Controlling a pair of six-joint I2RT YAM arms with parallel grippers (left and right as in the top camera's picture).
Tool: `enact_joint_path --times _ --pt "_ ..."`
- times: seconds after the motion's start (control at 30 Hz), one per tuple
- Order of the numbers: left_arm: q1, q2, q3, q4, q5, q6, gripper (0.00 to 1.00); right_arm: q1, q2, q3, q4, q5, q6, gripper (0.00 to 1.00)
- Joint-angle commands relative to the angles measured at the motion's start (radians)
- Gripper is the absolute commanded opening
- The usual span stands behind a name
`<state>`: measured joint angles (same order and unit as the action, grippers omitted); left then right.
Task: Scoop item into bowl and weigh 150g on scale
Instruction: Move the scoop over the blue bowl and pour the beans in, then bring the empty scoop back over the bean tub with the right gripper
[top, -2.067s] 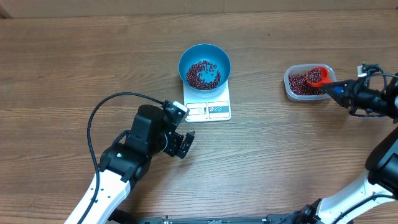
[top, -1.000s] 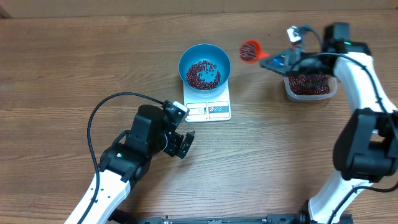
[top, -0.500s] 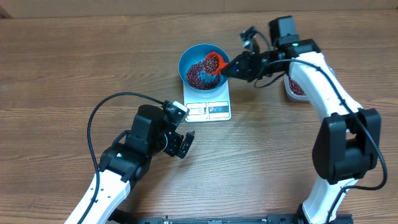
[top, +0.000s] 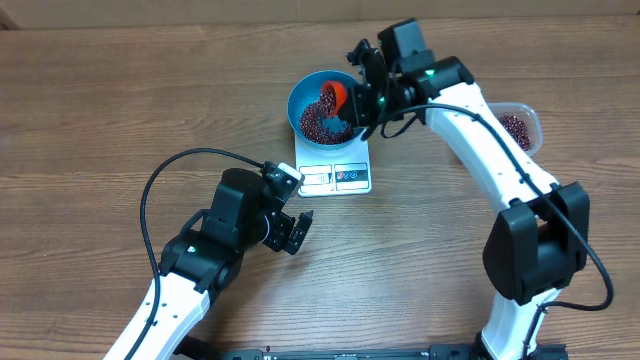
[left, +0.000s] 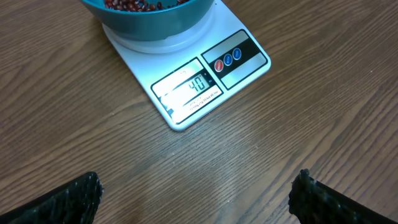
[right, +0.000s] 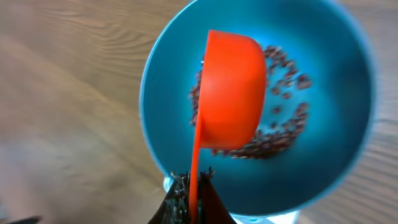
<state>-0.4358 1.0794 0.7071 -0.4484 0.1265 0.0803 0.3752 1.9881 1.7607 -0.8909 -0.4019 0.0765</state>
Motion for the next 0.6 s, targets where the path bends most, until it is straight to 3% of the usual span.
enact_joint_path --times 0.0,0.37,0.57 --pt "0.004 0.005 -0.003 0.002 -0.006 -0.009 1.0 0.052 -0.025 0.062 -0.018 0.249 -0.036 0.04" --pt "0.003 0.005 -0.003 0.002 -0.006 -0.009 1.0 0.241 -0.025 0.081 -0.048 0.863 -0.087 0.04" --pt "0.003 0.005 -0.003 0.002 -0.006 -0.009 1.0 0.285 -0.025 0.081 -0.046 0.954 -0.137 0.04"
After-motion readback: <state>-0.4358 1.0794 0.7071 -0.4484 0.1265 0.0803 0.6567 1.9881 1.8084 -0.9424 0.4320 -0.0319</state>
